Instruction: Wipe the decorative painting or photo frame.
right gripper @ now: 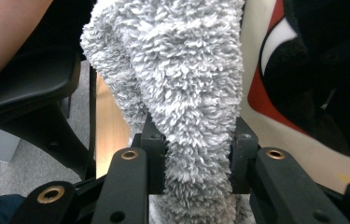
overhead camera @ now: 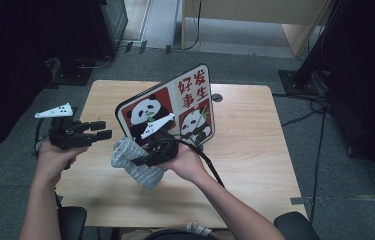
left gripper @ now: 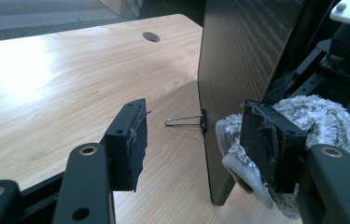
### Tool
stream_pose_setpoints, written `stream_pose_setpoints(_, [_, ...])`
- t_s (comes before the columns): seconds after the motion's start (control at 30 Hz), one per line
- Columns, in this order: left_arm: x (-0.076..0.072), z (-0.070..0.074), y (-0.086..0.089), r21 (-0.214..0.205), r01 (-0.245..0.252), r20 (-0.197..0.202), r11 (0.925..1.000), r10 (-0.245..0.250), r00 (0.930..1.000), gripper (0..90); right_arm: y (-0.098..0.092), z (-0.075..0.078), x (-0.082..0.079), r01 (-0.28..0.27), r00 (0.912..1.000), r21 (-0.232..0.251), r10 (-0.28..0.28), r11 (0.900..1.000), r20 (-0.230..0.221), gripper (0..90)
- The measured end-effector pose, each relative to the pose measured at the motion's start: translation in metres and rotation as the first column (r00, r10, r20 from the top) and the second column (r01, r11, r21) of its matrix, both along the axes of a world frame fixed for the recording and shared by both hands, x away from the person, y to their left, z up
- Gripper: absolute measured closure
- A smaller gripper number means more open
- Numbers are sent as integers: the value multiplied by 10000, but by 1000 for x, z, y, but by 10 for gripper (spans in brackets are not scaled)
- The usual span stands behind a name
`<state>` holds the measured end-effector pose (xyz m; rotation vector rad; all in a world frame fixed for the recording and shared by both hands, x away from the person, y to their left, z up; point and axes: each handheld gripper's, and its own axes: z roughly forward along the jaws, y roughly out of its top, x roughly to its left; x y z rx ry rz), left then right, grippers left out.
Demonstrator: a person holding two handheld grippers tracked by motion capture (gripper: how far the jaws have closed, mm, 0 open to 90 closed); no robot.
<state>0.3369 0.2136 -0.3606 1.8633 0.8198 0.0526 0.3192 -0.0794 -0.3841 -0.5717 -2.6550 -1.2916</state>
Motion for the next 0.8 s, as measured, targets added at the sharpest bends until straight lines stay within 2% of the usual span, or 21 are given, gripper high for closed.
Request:
stream_pose_setpoints(0.43, [-1,1,-3,40,101,25,9999,-101,9999,417,-1,-14,-3,123,9999,-99,-124,9999,-72,675])
stream_pose_setpoints(0.8, [-3,3,-9,28,328,32,9995,-328,9995,458,-3,-25,-7,147,9999,-300,-150,9994,-77,675])
